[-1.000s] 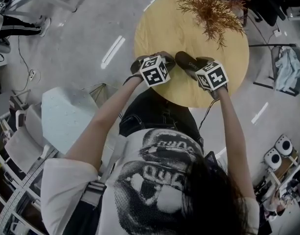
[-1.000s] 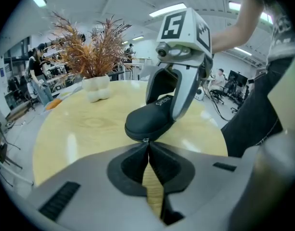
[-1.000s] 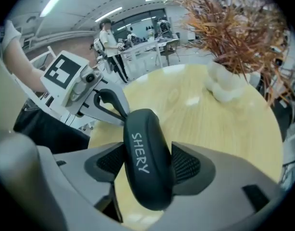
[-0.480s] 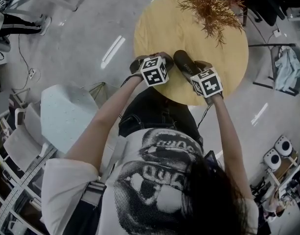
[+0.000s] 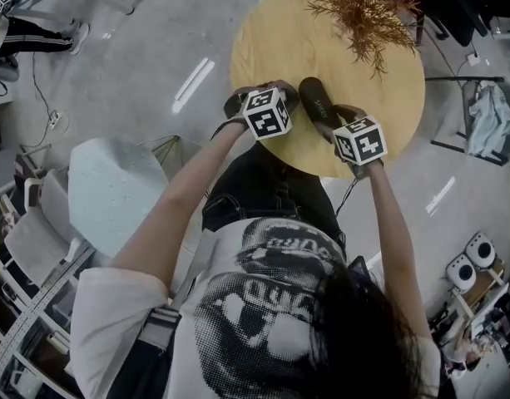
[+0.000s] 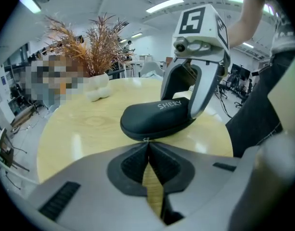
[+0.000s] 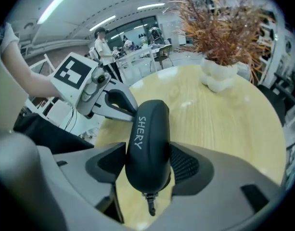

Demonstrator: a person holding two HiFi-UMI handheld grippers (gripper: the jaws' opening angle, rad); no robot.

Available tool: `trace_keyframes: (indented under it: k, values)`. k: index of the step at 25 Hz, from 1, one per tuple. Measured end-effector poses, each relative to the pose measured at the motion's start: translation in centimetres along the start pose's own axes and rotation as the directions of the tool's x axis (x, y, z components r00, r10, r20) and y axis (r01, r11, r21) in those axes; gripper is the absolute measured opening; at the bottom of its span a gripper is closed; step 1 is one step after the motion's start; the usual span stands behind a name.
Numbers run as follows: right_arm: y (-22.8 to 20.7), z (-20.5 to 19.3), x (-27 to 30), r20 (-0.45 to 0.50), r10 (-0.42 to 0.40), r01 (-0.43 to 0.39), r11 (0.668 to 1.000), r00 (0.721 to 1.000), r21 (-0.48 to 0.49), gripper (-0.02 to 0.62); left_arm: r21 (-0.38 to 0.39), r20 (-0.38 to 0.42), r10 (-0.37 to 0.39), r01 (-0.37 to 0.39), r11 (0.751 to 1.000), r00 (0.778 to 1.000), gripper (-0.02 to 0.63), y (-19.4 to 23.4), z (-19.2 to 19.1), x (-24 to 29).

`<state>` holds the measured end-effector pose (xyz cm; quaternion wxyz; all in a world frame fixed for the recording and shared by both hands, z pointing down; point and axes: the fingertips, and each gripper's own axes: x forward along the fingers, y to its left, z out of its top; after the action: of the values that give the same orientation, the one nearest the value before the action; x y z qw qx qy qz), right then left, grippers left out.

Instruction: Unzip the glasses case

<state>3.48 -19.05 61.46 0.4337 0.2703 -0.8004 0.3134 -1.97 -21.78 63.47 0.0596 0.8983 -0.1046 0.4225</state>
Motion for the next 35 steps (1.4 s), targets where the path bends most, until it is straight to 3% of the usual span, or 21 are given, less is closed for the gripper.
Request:
trace_keyframes:
  k: [5,18,30,35]
  values:
    - [0.0,0.3,0.0,0.079,0.001,-0.013,0.988,0.997,0.153,0.285,-0.037,0.025,0.014,-0.013,0.999,1.000,0.014,-0.8,0.4,-0.3]
    - [-0.1,0.5,0.1,0.073,0.010,-0.024,0.981,0.997,0.195,0.284,-0.182,0.040,0.132,-0.123,0.976,0.990,0.014,-4.9,0.6,-0.3]
    - [0.1,0.8,0.3,0.118,0.031,-0.070,0.937,0.993,0.341,0.281,-0.280,0.054,0.186,-0.164,0.946,0.981,0.014,-9.9,1.6,0.4]
    - [0.1,0.9,0.4,0.130,0.001,-0.047,0.935,0.992,0.352,0.281,-0.352,0.057,0.222,-0.189,0.917,0.973,0.014,-10.9,1.8,0.7]
